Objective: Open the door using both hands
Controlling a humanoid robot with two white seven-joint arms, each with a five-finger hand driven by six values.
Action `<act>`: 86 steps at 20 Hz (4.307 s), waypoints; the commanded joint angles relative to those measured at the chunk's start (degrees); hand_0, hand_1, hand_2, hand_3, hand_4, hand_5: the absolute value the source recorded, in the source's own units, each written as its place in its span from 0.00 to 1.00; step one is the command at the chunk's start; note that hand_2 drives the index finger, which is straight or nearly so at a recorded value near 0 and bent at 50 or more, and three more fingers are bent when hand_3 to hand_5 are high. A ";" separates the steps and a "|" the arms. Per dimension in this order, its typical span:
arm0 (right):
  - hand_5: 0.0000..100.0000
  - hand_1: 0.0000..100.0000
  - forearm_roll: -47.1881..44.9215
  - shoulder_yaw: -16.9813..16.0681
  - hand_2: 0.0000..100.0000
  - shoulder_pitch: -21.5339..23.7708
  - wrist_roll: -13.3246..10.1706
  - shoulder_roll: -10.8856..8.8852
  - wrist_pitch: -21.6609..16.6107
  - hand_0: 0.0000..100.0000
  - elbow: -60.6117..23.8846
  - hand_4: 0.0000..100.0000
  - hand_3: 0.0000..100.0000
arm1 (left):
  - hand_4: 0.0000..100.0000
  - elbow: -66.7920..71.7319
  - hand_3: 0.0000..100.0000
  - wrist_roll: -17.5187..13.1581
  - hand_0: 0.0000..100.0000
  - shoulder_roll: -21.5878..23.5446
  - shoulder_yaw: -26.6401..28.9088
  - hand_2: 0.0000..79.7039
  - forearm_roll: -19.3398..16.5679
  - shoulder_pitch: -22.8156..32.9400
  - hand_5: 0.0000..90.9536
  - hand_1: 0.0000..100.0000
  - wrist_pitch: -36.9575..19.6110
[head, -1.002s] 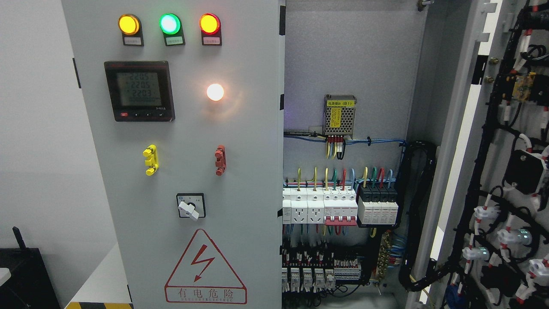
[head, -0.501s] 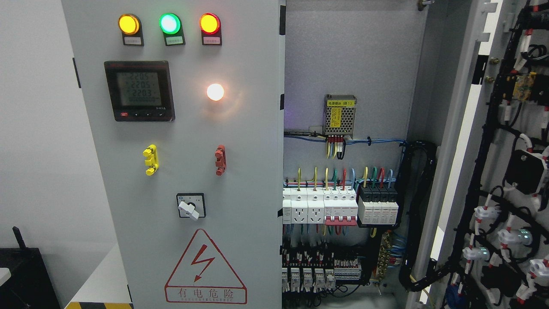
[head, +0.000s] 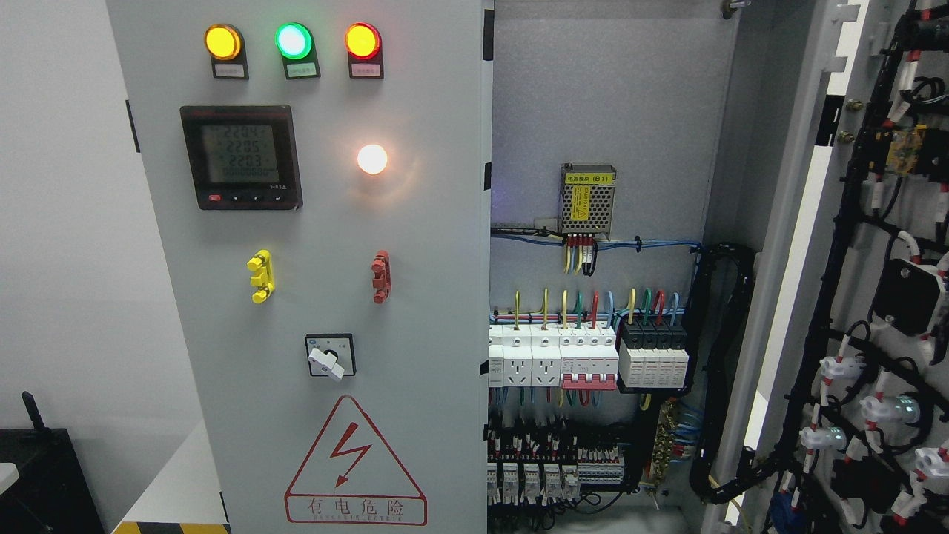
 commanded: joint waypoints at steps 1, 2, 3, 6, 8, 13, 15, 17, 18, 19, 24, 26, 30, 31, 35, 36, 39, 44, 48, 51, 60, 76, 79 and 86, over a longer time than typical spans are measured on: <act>0.00 0.39 -0.01 -0.22 0.00 -0.76 0.02 0.10 -1.13 0.12 -6.56 0.00 0.00 | 0.00 0.32 0.00 -0.03 0.12 -0.05 -0.01 0.00 0.01 1.46 0.00 0.39 0.02; 0.00 0.39 -0.01 -0.22 0.00 -1.46 0.02 0.11 -1.14 0.12 -6.66 0.00 0.00 | 0.00 0.32 0.00 -0.03 0.12 -0.05 -0.01 0.00 0.01 1.55 0.00 0.39 0.02; 0.00 0.39 0.07 -0.22 0.00 -2.42 0.02 0.28 -1.14 0.12 -6.66 0.00 0.00 | 0.00 0.32 0.00 -0.03 0.12 -0.05 -0.01 0.00 0.01 1.55 0.00 0.39 0.02; 0.00 0.39 0.08 -0.65 0.00 -5.06 -0.07 0.63 -0.96 0.12 -6.66 0.00 0.00 | 0.00 0.32 0.00 -0.03 0.12 -0.05 -0.01 0.00 0.01 1.46 0.00 0.39 0.02; 0.00 0.39 0.08 -0.74 0.00 -6.12 -0.07 0.81 -0.87 0.12 -6.66 0.00 0.00 | 0.00 0.32 0.00 -0.03 0.12 -0.05 -0.01 0.00 0.01 1.55 0.00 0.39 0.02; 0.00 0.39 0.08 -0.66 0.00 -10.16 -0.16 1.77 -0.43 0.12 -6.57 0.00 0.00 | 0.00 0.32 0.00 -0.03 0.12 -0.05 -0.01 0.00 0.01 1.55 0.00 0.39 0.02; 0.00 0.39 0.08 -0.66 0.00 -11.74 -0.25 2.22 0.27 0.12 -6.57 0.00 0.00 | 0.00 0.32 0.00 -0.03 0.12 -0.05 -0.01 0.00 0.01 1.46 0.00 0.39 0.02; 0.00 0.39 0.08 -0.57 0.00 -12.10 -0.25 2.22 0.79 0.12 -6.31 0.00 0.00 | 0.00 0.32 0.00 -0.03 0.12 -0.05 -0.01 0.00 0.01 1.55 0.00 0.39 0.02; 0.00 0.39 0.08 -0.57 0.00 -12.36 -0.25 2.22 1.15 0.12 -6.22 0.00 0.00 | 0.00 0.32 0.00 -0.03 0.12 -0.05 -0.01 0.00 0.01 1.55 0.00 0.39 0.02; 0.00 0.39 0.08 -0.57 0.00 -12.97 -0.25 2.30 1.41 0.12 -6.13 0.00 0.00 | 0.00 0.32 0.00 -0.03 0.12 -0.05 -0.01 0.00 0.01 1.55 0.00 0.39 0.02; 0.00 0.39 0.16 -0.31 0.00 -15.52 -0.25 4.32 4.04 0.12 -5.60 0.00 0.00 | 0.00 0.32 0.00 -0.03 0.12 -0.05 -0.01 0.00 0.01 1.55 0.00 0.39 0.02; 0.00 0.39 0.16 -0.22 0.00 -16.66 -0.34 4.41 5.27 0.12 -5.43 0.00 0.00 | 0.00 0.41 0.00 -0.03 0.12 -0.05 -0.01 0.00 0.01 1.55 0.00 0.39 0.19; 0.00 0.39 0.16 -0.57 0.00 -19.65 -0.42 4.85 7.03 0.12 -4.46 0.00 0.00 | 0.00 0.50 0.00 -0.03 0.12 -0.05 -0.01 0.00 -0.08 1.55 0.00 0.39 0.37; 0.00 0.39 0.16 -0.57 0.00 -20.53 -0.42 4.94 8.08 0.12 -4.46 0.00 0.00 | 0.00 0.58 0.00 -0.03 0.12 -0.05 0.08 0.00 -0.08 1.55 0.00 0.39 0.37; 0.00 0.39 0.16 -0.57 0.00 -23.43 -0.42 5.12 13.18 0.12 -4.37 0.00 0.00 | 0.00 0.67 0.00 -0.03 0.12 -0.05 0.08 0.00 -0.17 1.55 0.00 0.39 0.46; 0.00 0.39 0.16 -0.57 0.00 -24.22 -0.42 5.12 13.97 0.12 -4.37 0.00 0.00 | 0.00 0.67 0.00 -0.03 0.12 -0.05 0.00 0.00 -0.17 1.55 0.00 0.39 0.46; 0.00 0.39 0.08 -0.66 0.00 -26.42 -0.60 5.12 14.42 0.12 -3.50 0.00 0.00 | 0.00 0.67 0.00 -0.03 0.12 -0.05 -0.01 0.00 -0.17 1.55 0.00 0.39 0.46; 0.00 0.39 0.08 -0.74 0.00 -29.67 -0.69 5.29 15.21 0.12 -3.40 0.00 0.00 | 0.00 0.67 0.00 -0.03 0.12 -0.05 0.08 0.00 -0.08 1.55 0.00 0.39 0.46; 0.00 0.39 0.16 -0.66 0.00 -31.61 -0.77 6.34 17.58 0.12 -3.32 0.00 0.00 | 0.00 0.67 0.00 -0.03 0.12 -0.05 -0.01 0.00 0.01 1.55 0.00 0.39 0.37; 0.00 0.39 0.16 -0.66 0.00 -33.28 -0.69 7.14 20.21 0.12 -2.70 0.00 0.00 | 0.00 0.59 0.00 -0.03 0.12 -0.05 -0.01 0.00 -0.08 1.55 0.00 0.39 0.28; 0.00 0.39 0.08 -1.18 0.00 -39.86 -0.69 8.19 23.82 0.12 -0.07 0.00 0.00 | 0.00 0.59 0.00 -0.03 0.12 -0.05 -0.01 0.00 0.01 1.55 0.00 0.39 0.10; 0.00 0.39 -0.01 -4.53 0.00 -48.22 -0.60 9.42 30.77 0.12 4.06 0.00 0.00 | 0.00 0.59 0.00 -0.03 0.12 -0.05 0.08 0.00 -0.08 1.55 0.00 0.39 0.10; 0.00 0.39 -0.01 -4.61 0.00 -49.80 -0.60 9.42 30.86 0.12 4.76 0.00 0.00 | 0.00 0.59 0.00 -0.03 0.12 -0.05 0.00 0.00 0.01 1.55 0.00 0.39 0.10; 0.00 0.39 -0.10 -3.91 0.00 -52.35 -0.42 9.42 30.86 0.12 6.43 0.00 0.00 | 0.00 0.59 0.00 -0.03 0.12 -0.05 -0.01 0.00 0.01 1.55 0.00 0.39 0.10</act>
